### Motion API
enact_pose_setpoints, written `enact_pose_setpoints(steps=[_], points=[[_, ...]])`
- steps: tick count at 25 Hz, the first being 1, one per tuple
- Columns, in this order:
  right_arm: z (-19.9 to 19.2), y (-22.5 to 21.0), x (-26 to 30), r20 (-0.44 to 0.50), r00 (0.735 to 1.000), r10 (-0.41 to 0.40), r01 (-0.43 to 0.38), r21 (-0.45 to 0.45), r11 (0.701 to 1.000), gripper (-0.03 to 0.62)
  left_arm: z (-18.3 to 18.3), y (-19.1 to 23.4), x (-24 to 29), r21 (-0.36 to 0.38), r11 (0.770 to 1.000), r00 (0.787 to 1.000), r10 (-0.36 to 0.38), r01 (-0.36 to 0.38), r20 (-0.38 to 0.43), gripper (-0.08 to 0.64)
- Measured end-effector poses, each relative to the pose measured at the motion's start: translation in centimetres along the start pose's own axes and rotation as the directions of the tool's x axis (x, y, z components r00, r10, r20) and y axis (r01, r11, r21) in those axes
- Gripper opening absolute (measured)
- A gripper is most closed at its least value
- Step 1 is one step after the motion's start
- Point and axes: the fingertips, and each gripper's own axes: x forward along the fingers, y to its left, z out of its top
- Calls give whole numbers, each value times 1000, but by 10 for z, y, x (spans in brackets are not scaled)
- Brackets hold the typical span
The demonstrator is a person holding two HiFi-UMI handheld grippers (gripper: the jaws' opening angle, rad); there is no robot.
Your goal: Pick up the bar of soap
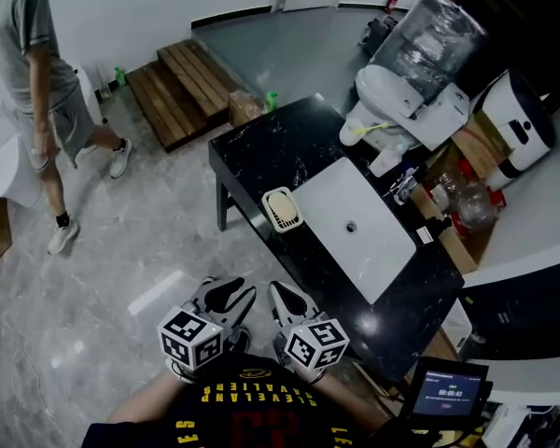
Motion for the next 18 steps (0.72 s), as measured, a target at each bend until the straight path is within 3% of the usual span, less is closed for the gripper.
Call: enact_pose_setpoints(steps=[18], points=[[90, -62, 117, 86, 976, -199, 194, 62, 979, 16, 107, 102, 92, 93, 978, 980, -176, 185, -94, 129]])
